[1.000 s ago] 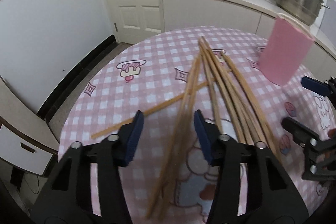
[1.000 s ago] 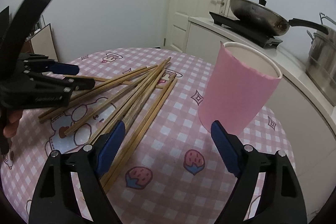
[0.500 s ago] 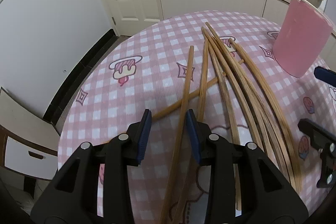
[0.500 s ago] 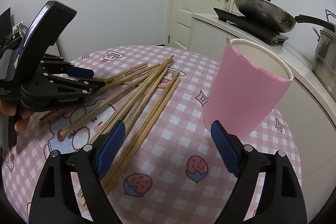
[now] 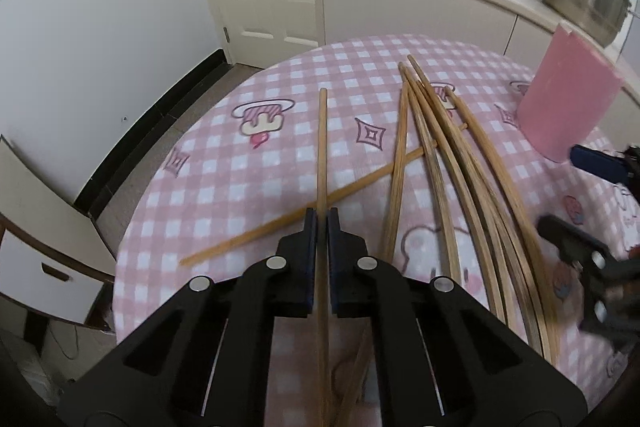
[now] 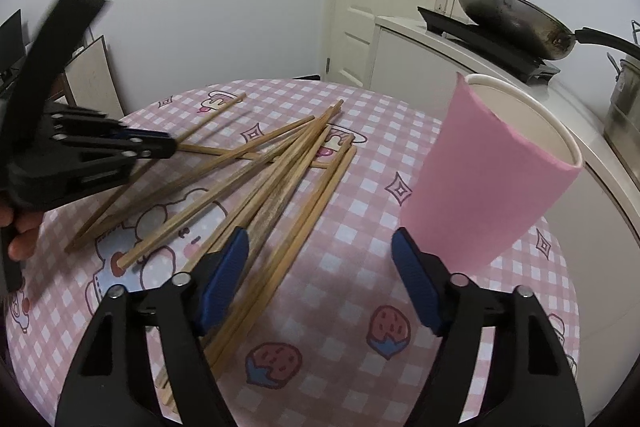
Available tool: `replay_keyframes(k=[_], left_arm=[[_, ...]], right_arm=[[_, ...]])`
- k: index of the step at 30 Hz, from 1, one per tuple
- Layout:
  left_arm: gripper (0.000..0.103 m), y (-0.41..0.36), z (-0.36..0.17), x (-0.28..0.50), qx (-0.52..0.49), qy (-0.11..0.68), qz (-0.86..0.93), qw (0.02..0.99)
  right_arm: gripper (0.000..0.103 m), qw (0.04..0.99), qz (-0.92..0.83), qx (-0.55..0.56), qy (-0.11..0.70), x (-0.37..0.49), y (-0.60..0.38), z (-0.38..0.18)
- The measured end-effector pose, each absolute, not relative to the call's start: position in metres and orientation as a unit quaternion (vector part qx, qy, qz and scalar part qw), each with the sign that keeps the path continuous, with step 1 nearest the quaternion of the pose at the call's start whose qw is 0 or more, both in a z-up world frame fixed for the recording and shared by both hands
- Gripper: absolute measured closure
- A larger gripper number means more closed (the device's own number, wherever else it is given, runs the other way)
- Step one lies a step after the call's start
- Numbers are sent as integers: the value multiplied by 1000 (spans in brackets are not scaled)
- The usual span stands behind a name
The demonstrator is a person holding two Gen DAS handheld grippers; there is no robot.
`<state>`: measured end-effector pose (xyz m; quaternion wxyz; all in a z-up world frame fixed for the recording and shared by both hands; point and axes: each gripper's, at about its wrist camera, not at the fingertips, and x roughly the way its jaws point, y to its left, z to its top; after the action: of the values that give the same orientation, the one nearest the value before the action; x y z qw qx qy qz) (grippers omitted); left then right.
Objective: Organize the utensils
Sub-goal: 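Grasp another chopstick with the right tool while the left tool lifts its chopstick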
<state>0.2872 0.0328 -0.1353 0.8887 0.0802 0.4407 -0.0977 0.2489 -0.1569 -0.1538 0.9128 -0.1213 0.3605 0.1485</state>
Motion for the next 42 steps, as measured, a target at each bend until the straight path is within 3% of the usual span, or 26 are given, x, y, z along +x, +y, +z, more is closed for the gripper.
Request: replay_keyframes(k=[8,10,13,23,38,42], left_arm=[[97,48,-124,268,53,425,-102,898],[97,52,-123,266,46,425,-102,898],[97,60,-123,267,32,425,-95,899],[97,81,-115,273,-7,410,-77,909],[97,92,-108,277,-28,397,-72,914],[97,91,-106,278,-30,396,-72,915]], right_arm=[[49,910,168,-128,355,264,-128,-143],[57,909,174,-121,360,271,-122,-142],[62,903,179,-90,381,290,-114,-141],[65,871,173,-6,460,345,-101,-146],[76,837,168,24,520,379,-90,-160],[88,834,174,27,523,386,-87,-158]])
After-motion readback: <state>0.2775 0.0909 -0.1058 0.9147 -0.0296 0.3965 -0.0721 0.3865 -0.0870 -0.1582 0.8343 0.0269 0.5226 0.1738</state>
